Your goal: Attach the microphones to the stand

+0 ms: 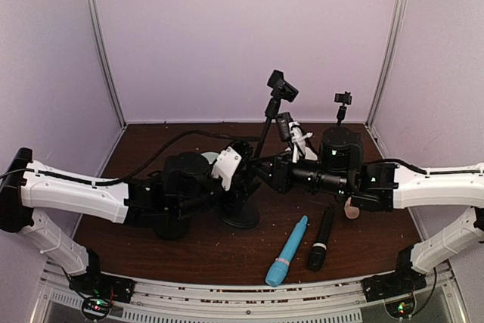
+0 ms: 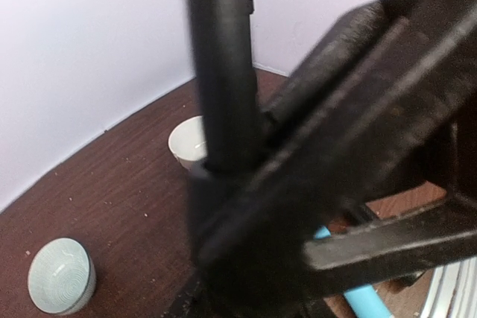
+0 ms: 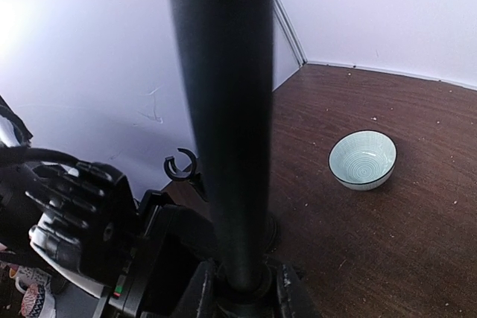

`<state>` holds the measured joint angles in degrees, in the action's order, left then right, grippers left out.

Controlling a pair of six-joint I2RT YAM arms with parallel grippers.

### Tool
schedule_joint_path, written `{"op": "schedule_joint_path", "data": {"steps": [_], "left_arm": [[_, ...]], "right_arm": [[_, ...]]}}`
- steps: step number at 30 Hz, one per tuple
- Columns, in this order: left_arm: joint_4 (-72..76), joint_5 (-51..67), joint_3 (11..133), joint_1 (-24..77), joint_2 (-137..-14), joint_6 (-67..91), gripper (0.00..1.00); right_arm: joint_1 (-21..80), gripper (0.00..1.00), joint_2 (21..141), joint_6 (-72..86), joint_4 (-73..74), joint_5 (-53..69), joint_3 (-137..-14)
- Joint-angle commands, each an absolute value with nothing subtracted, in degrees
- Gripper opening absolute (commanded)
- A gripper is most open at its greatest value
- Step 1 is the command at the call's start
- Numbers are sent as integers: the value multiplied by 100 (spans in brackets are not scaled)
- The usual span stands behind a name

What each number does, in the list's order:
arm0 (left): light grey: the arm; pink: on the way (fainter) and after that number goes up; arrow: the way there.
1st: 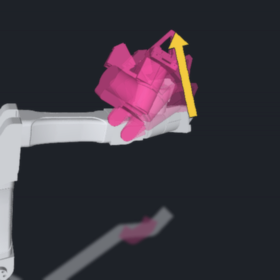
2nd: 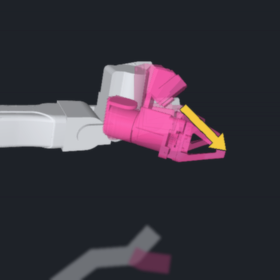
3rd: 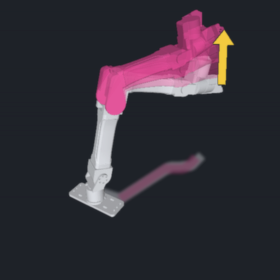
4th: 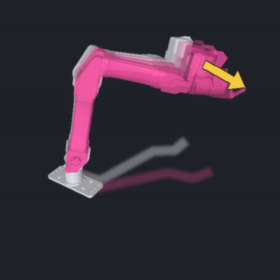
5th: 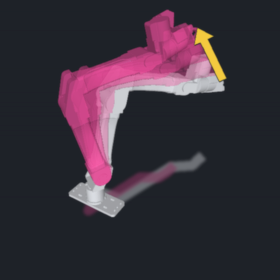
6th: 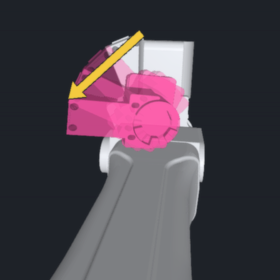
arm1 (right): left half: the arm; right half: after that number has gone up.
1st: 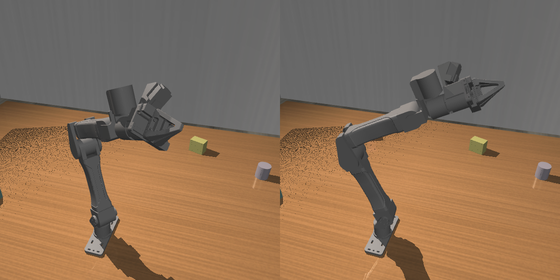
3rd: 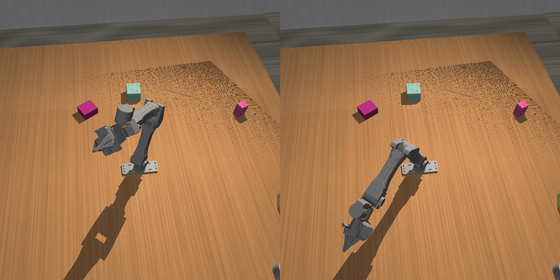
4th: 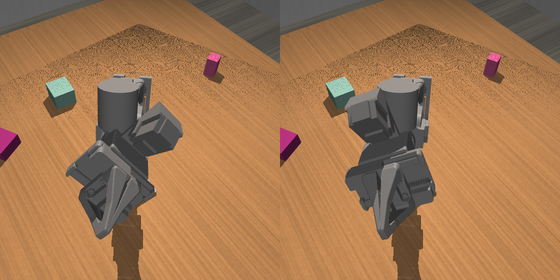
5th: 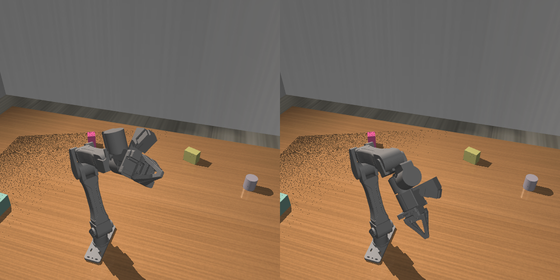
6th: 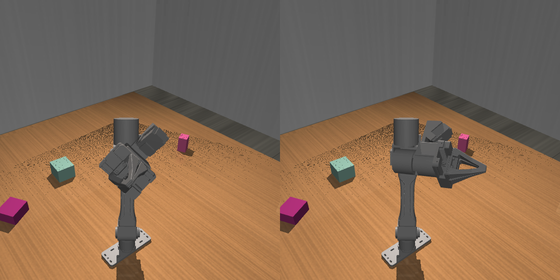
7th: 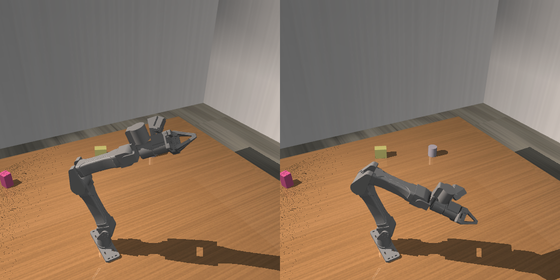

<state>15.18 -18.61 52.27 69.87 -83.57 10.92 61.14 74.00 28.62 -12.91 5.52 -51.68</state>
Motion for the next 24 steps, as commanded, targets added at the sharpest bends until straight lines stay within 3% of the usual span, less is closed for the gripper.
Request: {"op": "schedule_joint_path", "data": {"steps": [1,5,8,14,19,24], "left_arm": [[1872,-1947,5199,6979,-8362,953,27],[1902,-1778,5126,6970,-8296,940,1],[1969,-1496,5000,6950,-8161,943,0],[2324,-81,4659,6839,-7505,809,0],[2392,264,4548,6838,-7107,743,0],[2589,214,4448,6820,-7066,890,0]], "right_arm": [[6162,0,7356,3002,-1924,460,-5228],[6169,0,7312,2892,-1905,459,-5209],[6143,0,7180,2456,-1829,642,-5161],[5834,1,7040,123,-893,3196,-5211],[5237,36,6762,354,-606,2156,-5106],[4935,46,6586,613,-479,1690,-5012]]}}
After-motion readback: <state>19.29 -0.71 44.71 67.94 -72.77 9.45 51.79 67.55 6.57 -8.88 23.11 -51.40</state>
